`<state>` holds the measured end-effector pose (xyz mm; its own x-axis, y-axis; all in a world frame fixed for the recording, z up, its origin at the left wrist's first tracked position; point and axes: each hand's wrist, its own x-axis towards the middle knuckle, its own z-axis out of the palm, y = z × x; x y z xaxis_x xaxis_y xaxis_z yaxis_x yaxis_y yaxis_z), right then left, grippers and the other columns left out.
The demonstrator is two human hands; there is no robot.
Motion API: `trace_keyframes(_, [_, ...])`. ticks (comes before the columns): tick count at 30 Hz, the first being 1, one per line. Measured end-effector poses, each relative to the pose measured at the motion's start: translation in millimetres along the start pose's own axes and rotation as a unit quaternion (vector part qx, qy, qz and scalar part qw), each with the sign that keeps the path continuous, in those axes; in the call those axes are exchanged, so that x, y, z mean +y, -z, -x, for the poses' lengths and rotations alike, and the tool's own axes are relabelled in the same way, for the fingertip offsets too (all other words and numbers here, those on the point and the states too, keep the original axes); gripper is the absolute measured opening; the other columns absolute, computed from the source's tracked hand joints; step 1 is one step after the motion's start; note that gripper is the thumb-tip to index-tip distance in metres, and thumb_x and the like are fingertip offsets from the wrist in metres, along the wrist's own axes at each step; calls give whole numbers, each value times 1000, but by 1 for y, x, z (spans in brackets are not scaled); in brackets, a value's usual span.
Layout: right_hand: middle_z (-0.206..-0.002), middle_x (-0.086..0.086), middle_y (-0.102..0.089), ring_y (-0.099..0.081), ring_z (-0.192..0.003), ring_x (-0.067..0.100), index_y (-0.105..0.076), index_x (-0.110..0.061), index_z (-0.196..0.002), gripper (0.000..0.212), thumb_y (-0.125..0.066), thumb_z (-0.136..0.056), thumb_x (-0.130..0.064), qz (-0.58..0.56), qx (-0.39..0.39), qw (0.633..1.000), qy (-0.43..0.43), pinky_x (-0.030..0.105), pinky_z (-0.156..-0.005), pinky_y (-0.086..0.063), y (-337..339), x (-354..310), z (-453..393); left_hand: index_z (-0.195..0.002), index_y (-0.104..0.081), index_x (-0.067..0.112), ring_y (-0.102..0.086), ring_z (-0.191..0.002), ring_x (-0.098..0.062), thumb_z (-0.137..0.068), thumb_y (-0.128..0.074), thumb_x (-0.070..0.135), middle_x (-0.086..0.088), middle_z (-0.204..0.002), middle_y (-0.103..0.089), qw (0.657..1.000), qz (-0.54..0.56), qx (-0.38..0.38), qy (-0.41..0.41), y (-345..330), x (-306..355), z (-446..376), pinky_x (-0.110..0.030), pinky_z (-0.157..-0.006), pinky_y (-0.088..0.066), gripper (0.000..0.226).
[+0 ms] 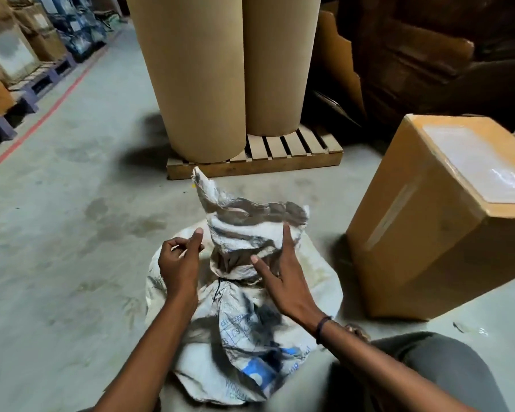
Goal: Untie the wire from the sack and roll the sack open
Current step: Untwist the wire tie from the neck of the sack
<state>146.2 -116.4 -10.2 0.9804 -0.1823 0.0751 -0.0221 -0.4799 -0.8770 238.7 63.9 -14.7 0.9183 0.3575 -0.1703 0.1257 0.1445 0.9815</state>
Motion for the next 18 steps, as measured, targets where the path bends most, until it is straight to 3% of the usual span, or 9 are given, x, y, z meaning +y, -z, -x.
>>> trace_keyframes(2, [-176,-14,-3,-23,-158,6,11,-33,-167,89,-52,-106,-51,24,-27,999,37,29,-129,-24,-5,-1,-23,-94,-57,18,-72,-95,-23,-91,-76,26,-2,-96,-70,986,-123,-16,-111,7,8,10,-38,-82,-53,21])
trace_keyframes(4, [-175,-15,-6,-15,-160,3,0,-28,-169,78,-48,-110,-44,35,-60,994,81,29,-131,-19,-8,-6,-50,-105,-60,22,-68,-95,-15,-88,-72,10,-1,-107,-64,948,-216,-69,-225,13,16,17,-35,-81,-53,24])
trace_keyframes(6, [-175,-13,-15,-17,-160,3,-12,-27,-169,65,-42,-112,-42,24,-94,990,98,33,-131,-19,-14,-14,-78,-121,-62,30,-62,-110,-15,-80,-71,3,0,-123,-54,898,-305,-156,-276,19,13,17,-33,-94,-52,49])
trace_keyframes(8, [-173,-18,-19,-22,-158,5,-20,-37,-167,58,-33,-112,-50,-23,-131,989,63,41,-131,-22,-19,-22,-99,-136,-57,40,-49,-134,-20,-74,-75,19,-1,-147,-36,847,-388,-227,-284,26,1,12,-40,-111,-46,68])
trace_keyframes(11, [-167,-24,-31,-32,-155,6,-34,-52,-158,50,-32,-109,-59,-118,-129,984,11,48,-127,-29,-32,-13,-120,-152,-35,49,-26,-152,-32,-65,-75,57,3,-168,-1,798,-494,-243,-244,30,-16,-11,-56,-117,-36,97])
trace_keyframes(14, [-143,-9,-63,-62,-123,-2,-58,-35,-143,35,-47,-110,-40,-140,15,990,-15,34,-107,-49,-46,3,-119,-158,-20,48,-7,-155,-36,-63,-80,67,3,-170,14,787,-540,-222,-200,27,-24,-33,-64,-117,-29,114])
trace_keyframes(16, [-125,-5,-68,-65,-104,-8,-64,-20,-132,26,-55,-109,-27,-105,105,989,-22,23,-89,-49,-52,15,-107,-158,-19,48,-11,-154,-40,-65,-83,64,3,-170,14,801,-528,-214,-184,26,-30,-43,-62,-118,-31,115])
trace_keyframes(18, [-123,-5,-67,-68,-107,5,-64,-20,-129,25,-61,-106,-28,-94,88,990,-49,17,-84,-49,-55,27,-98,-158,-17,48,-22,-152,-41,-66,-87,56,3,-170,14,831,-481,-220,-174,23,-33,-44,-55,-119,-34,115])
